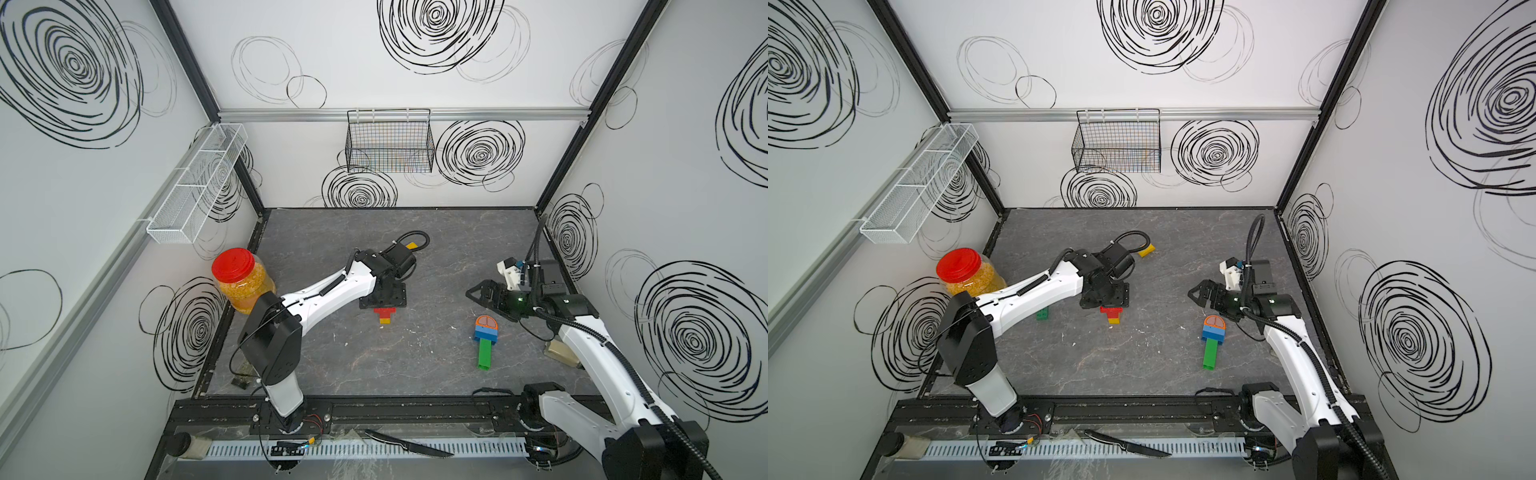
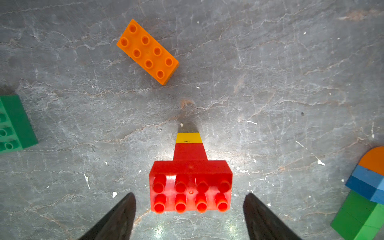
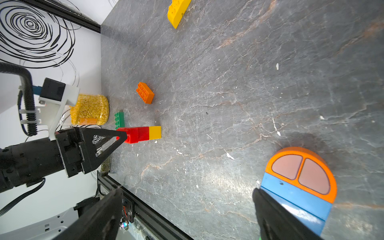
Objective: Assemble an ice cream with lego
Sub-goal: Assemble the lego brick with the lego brick, then adjust the lego brick at the center of the board.
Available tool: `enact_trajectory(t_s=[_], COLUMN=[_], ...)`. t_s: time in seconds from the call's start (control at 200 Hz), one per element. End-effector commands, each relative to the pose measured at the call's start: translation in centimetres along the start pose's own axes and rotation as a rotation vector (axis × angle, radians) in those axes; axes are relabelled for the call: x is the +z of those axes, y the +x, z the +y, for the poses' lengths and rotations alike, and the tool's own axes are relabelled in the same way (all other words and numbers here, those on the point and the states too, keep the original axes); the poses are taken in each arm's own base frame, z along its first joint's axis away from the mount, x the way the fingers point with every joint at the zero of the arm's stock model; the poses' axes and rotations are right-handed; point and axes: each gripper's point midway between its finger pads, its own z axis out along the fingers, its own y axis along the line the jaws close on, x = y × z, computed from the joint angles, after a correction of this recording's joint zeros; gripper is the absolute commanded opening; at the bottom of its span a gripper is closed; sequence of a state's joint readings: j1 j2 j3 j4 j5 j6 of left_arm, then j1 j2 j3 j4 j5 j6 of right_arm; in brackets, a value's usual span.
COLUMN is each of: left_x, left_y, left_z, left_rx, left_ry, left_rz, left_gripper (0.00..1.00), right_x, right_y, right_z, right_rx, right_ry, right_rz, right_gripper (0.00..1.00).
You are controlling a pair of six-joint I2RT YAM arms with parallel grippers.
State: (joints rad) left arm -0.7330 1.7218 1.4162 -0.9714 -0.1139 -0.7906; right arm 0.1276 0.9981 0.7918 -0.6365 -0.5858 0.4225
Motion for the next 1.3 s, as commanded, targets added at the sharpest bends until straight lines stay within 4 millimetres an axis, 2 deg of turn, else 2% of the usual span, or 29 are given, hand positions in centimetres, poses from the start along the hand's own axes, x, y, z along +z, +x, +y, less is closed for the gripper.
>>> enact_trajectory(t_s=[0.0, 0.315, 0.505, 0.71, 0.836, 0.951, 1.066, 1.291], left_x=[-1.9, -4.7, -5.5, -5.7, -4.6, -2.6, 0.0, 4.4], left_y=[-0.8, -3.5, -5.5, -9.0, -10.7, -11.5, -11.7, -11.9], left_z=[0.6, 1.1, 1.8, 3.3, 5.0, 5.5, 6.3, 6.3], left_rx=[-0.023, -0.026, -0.027, -0.028, -0.010, 0.010, 0.013, 0.019], left_ry=[-0.003, 0.014, 0.019, -0.005, -0.086, -0.118, -0.151, -0.146], left_rz=[-0.044, -0.135, -0.172, -0.213, -0.214, -0.191, -0.146, -0.094], left_gripper=[0.87, 0.96, 0.99, 0.99, 0.99, 0.99, 0.99, 0.99], right_x=[-0.4, -0.2, -0.6, -0.9, -1.0, -1.0, -1.1, -0.8], right_y=[-0.5, -0.3, -0.7, -1.0, -1.1, -1.1, -1.2, -1.2], right_z=[0.4, 0.2, 0.6, 1.1, 1.2, 1.2, 1.3, 1.2], right_rx=[-0.010, -0.006, -0.012, -0.021, -0.025, -0.024, -0.027, -0.020], right_ry=[-0.004, -0.003, -0.004, -0.007, -0.009, -0.007, -0.002, 0.002], right_rz=[-0.017, -0.011, -0.024, -0.031, -0.032, -0.030, -0.029, -0.020], right_gripper=[1.00, 1.00, 1.00, 1.00, 1.00, 1.00, 1.00, 1.00])
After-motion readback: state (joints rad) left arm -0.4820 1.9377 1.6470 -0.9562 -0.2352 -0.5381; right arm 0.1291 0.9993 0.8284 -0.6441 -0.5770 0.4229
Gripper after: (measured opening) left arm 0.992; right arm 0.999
